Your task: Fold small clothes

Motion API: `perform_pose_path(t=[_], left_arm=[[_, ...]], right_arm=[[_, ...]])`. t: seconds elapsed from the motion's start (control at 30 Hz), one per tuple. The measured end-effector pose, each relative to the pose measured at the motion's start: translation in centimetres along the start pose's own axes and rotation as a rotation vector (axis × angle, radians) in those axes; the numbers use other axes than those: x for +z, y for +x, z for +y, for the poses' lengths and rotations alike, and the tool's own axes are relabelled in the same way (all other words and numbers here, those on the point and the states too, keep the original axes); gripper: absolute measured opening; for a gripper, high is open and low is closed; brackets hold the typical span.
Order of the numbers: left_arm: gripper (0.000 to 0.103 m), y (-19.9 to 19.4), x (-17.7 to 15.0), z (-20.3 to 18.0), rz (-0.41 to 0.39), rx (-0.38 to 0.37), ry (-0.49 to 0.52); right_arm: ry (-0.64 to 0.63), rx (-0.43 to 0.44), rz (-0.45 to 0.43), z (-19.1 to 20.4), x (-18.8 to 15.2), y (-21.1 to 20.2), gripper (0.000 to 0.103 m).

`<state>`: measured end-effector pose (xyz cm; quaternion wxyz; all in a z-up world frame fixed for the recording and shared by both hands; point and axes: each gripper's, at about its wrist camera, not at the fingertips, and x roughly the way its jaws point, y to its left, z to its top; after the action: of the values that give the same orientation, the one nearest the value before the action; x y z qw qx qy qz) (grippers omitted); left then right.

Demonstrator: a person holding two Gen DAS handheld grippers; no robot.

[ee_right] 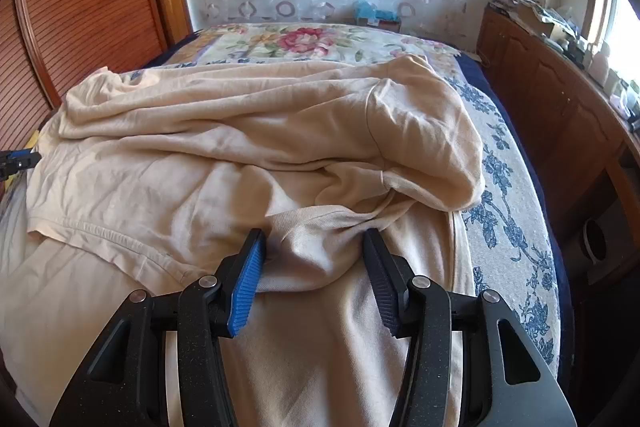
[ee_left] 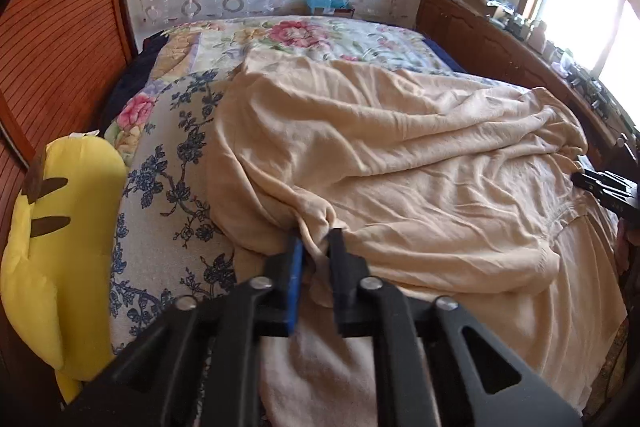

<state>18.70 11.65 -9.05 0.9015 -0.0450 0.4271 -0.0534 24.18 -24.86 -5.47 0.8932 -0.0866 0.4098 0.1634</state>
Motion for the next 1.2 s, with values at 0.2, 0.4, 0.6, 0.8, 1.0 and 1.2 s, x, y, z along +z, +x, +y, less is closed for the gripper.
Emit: perform_pose_path(t=[0.2, 0.4, 0.6, 0.8, 1.0, 1.2], left_arm=[[0.004, -3.3, 0.5, -0.5, -0.122, 0.006, 0.027], [0.003, -7.3, 1.3, -0.7, -0.215, -0.006, 0.037], [0.004, -11.3, 0.8, -0.8, -0.294, -0.056, 0.01], [0.004, -14.7, -2.5, -0.7, -0.335, -0.081, -0.007], [0.004, -16.8, -5.8, -0.1, -0.334, -0.084, -0.031], [0.004, -16.4, -9.1, -1.2, -0.277, -0.063, 0.0]], right_arm=[[0.058, 0.094, -0.068, -1.7, -0.1, -1.5, 0.001], [0.053, 0.113, -0.158, -2.1, 0.5, -4.9, 0.0], [0.018, 0.158, -0.265, -1.1, 1.3, -10.7, 0.0], [-0.016, 0.197, -0.29, -0.5, -1.4, -15.9, 0.0], [-0.006, 0.201, -0.275, -1.0, -5.7, -19.6, 0.0], [-0.025, 0.19, -0.238, -0.1, -9.0, -21.3, 0.0]])
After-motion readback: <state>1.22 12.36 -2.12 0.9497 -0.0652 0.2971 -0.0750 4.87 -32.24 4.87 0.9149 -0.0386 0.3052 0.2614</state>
